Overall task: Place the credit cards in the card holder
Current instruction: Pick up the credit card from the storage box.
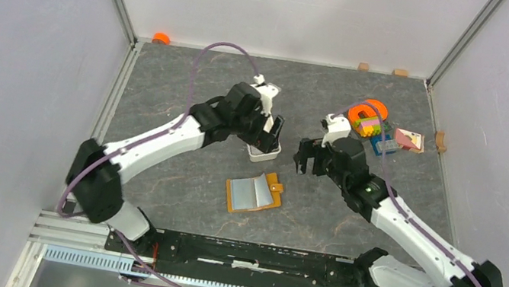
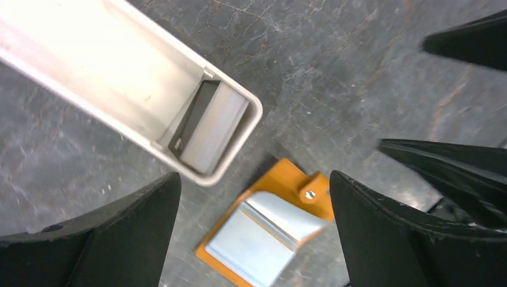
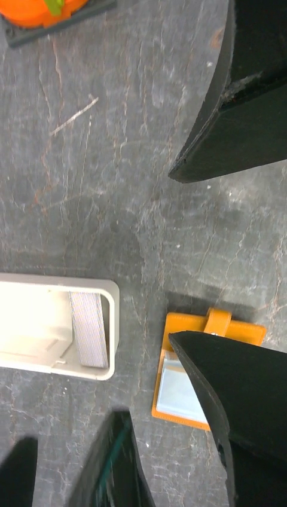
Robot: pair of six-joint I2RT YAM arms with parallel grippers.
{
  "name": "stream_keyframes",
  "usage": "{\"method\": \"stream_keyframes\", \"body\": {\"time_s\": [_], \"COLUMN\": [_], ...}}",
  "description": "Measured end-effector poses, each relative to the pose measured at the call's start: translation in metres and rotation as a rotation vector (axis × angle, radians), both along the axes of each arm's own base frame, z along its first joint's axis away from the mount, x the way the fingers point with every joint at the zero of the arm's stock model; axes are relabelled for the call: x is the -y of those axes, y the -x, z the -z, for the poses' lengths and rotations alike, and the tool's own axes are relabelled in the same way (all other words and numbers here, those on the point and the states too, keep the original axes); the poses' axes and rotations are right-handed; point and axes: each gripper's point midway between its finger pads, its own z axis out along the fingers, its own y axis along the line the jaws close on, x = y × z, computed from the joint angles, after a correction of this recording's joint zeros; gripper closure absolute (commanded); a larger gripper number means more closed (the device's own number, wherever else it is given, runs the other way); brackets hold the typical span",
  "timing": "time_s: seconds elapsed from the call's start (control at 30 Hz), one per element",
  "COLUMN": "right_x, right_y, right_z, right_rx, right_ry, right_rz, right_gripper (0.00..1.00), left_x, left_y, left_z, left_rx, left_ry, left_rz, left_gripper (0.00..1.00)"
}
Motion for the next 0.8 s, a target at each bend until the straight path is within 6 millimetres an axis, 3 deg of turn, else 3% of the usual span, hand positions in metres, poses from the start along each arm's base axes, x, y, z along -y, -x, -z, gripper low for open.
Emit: {"method": "stream_keyframes", "body": {"time_s": [0.13, 0.3, 0.57, 0.8], "right_x": [0.021, 0.036, 0.039, 0.038], "right_y": [0.003, 0.007, 0.012, 0.011], "right_z": [-0.008, -0.009, -0.001, -0.001], "right_rx": [0.041, 0.068, 0.059, 0.062], "right_ry": [-0.025, -0.043, -0.046, -0.065], "right_rz": [0.02, 0.015, -0.033, -0.06], "right_gripper": [0.02, 0.02, 0.02, 0.02], "left_x": [0.014, 0.008, 0.009, 0.017], "left_y": [-0.022, -0.03, -0.061, -0.065], "left_z": [0.039, 0.091, 0.113, 0.127], "left_rx": [-0.014, -0.077, -0.109, -0.128], "left_ry": [-0.126, -0.225, -0.193, -0.171], "left_rz": [0.134, 0.274, 0.327, 0.369], "left_gripper": [0.0, 0.0, 0.0, 0.0]}}
